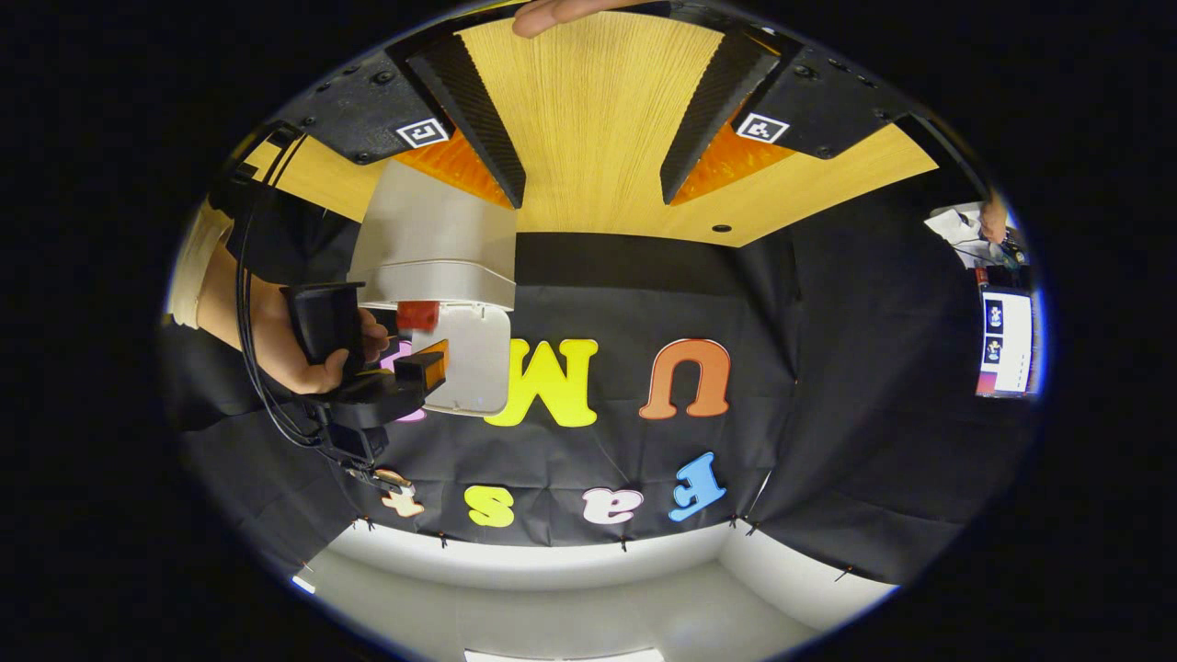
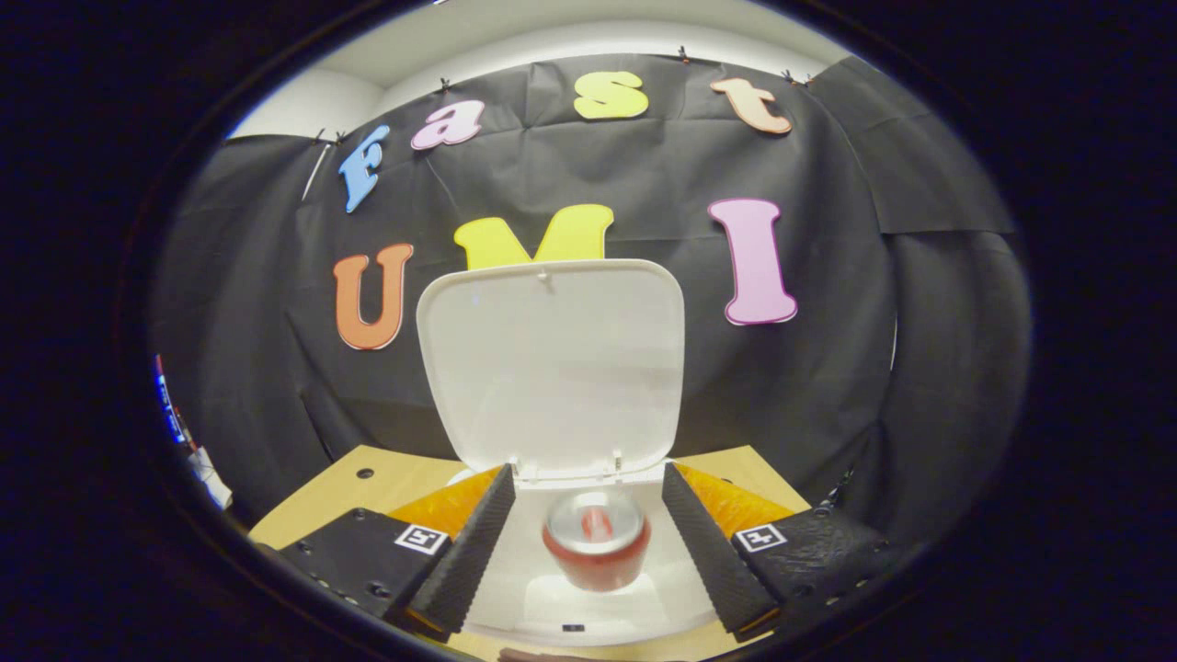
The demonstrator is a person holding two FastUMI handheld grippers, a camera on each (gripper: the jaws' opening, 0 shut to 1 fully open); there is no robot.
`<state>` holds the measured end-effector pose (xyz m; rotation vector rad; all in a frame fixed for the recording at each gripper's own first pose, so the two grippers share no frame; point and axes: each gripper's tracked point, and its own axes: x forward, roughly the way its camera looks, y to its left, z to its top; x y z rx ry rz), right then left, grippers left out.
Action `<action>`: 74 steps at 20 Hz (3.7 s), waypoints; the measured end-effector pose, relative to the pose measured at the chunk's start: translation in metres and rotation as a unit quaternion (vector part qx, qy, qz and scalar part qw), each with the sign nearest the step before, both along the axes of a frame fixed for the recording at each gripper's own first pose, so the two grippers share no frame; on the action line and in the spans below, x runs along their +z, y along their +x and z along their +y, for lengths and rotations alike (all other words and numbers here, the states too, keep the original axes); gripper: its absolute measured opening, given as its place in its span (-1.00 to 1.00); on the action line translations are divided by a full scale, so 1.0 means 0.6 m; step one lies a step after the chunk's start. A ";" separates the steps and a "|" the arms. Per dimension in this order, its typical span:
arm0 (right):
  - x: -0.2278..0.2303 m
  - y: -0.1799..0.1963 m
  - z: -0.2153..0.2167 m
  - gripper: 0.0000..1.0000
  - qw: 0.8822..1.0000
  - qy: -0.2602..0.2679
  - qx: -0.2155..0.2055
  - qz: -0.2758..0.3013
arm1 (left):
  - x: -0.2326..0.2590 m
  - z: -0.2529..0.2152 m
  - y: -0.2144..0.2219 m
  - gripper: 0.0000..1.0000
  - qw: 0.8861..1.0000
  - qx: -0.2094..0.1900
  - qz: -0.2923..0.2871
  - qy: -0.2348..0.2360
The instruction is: Press the lid of the desktop garbage bin to open it, pick up the crumpled paper on the desktop and throw it into the bin, then pick up the pop can on the desktop and drop it into the bin, and finally close the garbage bin lid.
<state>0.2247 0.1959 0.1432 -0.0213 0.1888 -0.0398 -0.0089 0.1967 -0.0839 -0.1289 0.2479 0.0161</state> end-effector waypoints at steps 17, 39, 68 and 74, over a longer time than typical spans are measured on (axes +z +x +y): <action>0.243 0.014 0.037 0.90 0.980 0.077 0.024 -0.183 | 0.003 0.016 0.000 0.94 1.000 -0.011 0.001 -0.001; 0.238 0.095 0.049 0.97 0.990 -0.026 0.044 -0.131 | -0.013 0.087 -0.001 0.94 1.000 0.004 0.025 0.006; 0.003 -0.014 0.031 0.96 0.981 -0.125 0.088 0.116 | -0.017 0.087 -0.009 0.94 0.998 0.030 0.038 0.041; -0.056 -0.046 0.000 0.93 0.985 -0.074 0.084 0.130 | -0.028 0.086 -0.020 0.94 0.998 0.041 0.052 0.026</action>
